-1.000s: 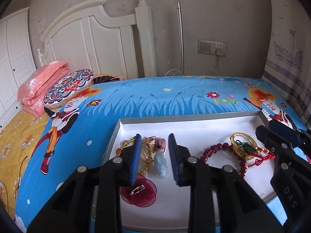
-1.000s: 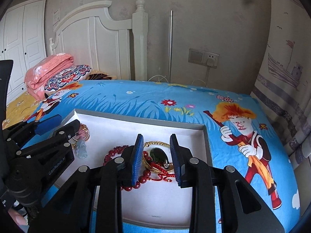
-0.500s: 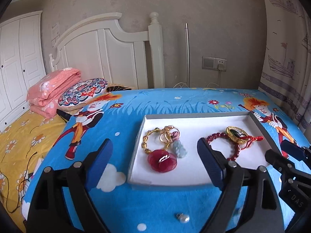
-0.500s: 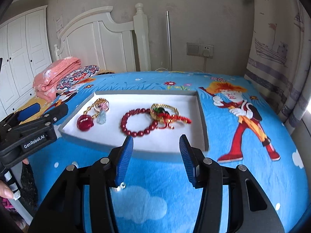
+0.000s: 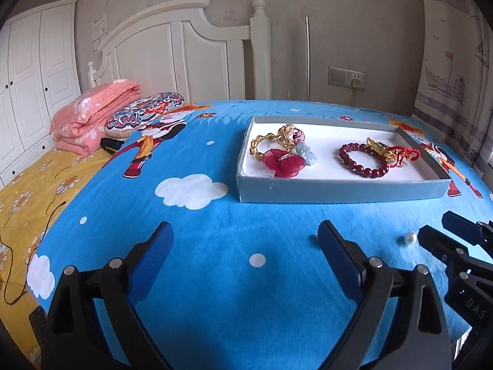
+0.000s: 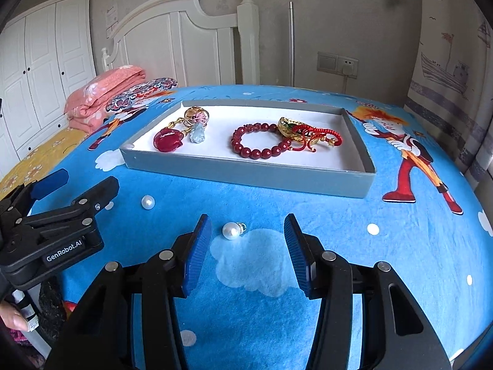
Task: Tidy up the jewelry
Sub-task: 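Raise both tools away from the tray toward the pearls, then grasp a pearl pendant with the right tool while the left tool grasps the other pearl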
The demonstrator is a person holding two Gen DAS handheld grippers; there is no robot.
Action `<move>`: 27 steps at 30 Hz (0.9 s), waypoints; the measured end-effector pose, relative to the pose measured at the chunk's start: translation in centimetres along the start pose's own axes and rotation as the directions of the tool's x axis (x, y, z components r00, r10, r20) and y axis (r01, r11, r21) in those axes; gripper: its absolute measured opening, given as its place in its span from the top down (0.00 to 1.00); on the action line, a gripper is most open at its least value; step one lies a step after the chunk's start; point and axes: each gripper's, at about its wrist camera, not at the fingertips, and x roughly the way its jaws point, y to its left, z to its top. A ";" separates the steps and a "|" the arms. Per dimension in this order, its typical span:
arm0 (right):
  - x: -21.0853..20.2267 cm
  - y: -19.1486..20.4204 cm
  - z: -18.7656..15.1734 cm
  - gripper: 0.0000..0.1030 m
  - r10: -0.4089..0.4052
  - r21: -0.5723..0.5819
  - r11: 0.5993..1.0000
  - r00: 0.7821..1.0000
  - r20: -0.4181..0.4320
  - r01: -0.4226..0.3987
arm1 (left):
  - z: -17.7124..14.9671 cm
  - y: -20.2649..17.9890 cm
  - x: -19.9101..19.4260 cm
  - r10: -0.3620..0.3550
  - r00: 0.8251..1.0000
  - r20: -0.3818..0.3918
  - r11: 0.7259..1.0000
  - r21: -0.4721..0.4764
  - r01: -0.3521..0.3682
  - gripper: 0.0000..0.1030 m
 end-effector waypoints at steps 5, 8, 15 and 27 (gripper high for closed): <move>1.3 0.8 0.1 0.54 -0.027 -0.013 1.000 0.999 -0.043 0.027 | 0.0 -0.1 0.1 -0.005 1.000 -0.003 1.000 -0.001 0.005 0.11; 1.9 0.9 0.0 0.57 -0.038 -0.018 0.999 0.998 -0.058 0.037 | 0.1 -0.2 0.3 -0.005 1.000 -0.013 1.000 0.006 0.005 0.11; 1.9 1.1 -0.1 0.73 -0.024 -0.036 0.999 0.999 -0.046 0.023 | -0.1 -0.5 0.4 -0.003 1.000 -0.018 1.000 0.013 0.003 0.11; 0.6 -0.3 -1.0 0.85 -0.006 0.023 1.000 1.000 0.006 0.006 | -0.1 -1.3 0.5 -0.030 0.999 -0.044 0.999 0.020 0.031 0.11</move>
